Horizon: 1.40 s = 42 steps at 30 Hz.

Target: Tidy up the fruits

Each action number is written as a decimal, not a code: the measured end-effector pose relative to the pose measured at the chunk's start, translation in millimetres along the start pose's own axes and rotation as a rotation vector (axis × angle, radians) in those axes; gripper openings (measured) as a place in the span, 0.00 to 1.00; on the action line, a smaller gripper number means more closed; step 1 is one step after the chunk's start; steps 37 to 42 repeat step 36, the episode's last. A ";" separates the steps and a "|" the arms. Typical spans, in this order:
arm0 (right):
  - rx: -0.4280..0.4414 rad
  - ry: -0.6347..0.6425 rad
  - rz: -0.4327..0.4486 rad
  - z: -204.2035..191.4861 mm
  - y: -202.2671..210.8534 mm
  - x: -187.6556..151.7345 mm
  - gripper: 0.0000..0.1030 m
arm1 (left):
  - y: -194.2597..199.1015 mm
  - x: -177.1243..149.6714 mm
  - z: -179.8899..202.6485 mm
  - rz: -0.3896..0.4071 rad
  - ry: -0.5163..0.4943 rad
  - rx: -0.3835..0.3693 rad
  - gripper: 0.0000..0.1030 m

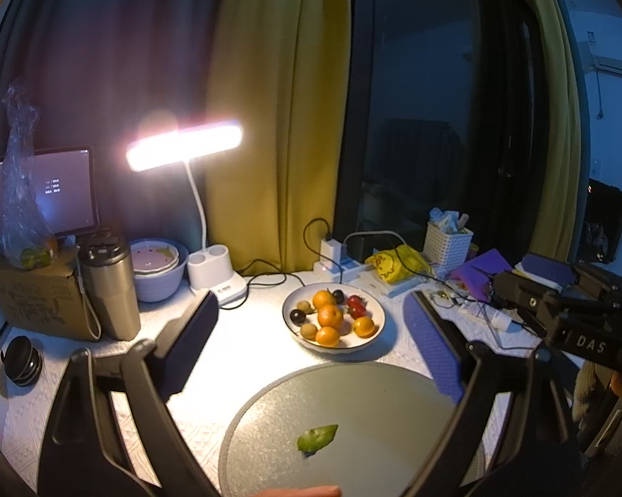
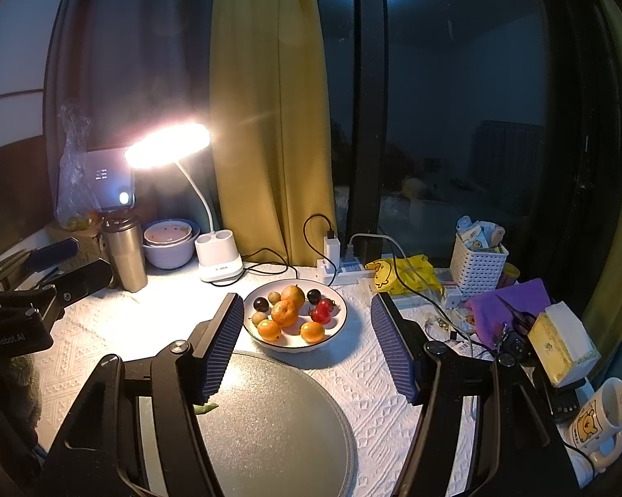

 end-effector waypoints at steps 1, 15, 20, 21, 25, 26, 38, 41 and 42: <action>0.001 0.000 0.000 0.0 -0.1 0.2 0.65 | -0.3 0.0 0.0 0.000 0.000 0.000 0.89; -0.001 -0.002 0.002 2.4 -4.4 4.5 0.65 | -6.5 2.6 -2.4 0.004 -0.004 -0.004 0.89; -0.001 -0.001 0.002 2.2 -4.6 4.4 0.65 | -6.7 2.5 -2.6 0.005 -0.004 -0.004 0.89; -0.001 -0.002 0.002 2.5 -4.5 4.6 0.65 | -6.9 2.4 -2.6 0.004 -0.005 -0.005 0.89; 0.001 -0.001 0.000 3.7 -6.1 5.2 0.65 | -8.7 2.6 -2.3 0.001 -0.006 -0.004 0.89; 0.001 -0.002 -0.002 4.2 -7.9 5.7 0.65 | -9.8 2.7 -2.1 0.000 -0.006 -0.004 0.89; 0.004 -0.005 -0.025 11.4 -24.0 7.4 0.65 | -35.1 -4.6 -6.7 -0.047 0.005 0.004 0.89; 0.004 -0.005 -0.025 11.4 -24.0 7.4 0.65 | -35.1 -4.6 -6.7 -0.047 0.005 0.004 0.89; 0.004 -0.005 -0.025 11.4 -24.0 7.4 0.65 | -35.1 -4.6 -6.7 -0.047 0.005 0.004 0.89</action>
Point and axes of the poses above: each gripper's, at about its wrist camera, not at the fingertips, and y roughly against the way its jaws point, z to its right, x to its top, the point moved 3 cm from there along -y, roughly the way its jaws point, and after that the axes turned 4 degrees about -y, right-handed, at the moved point
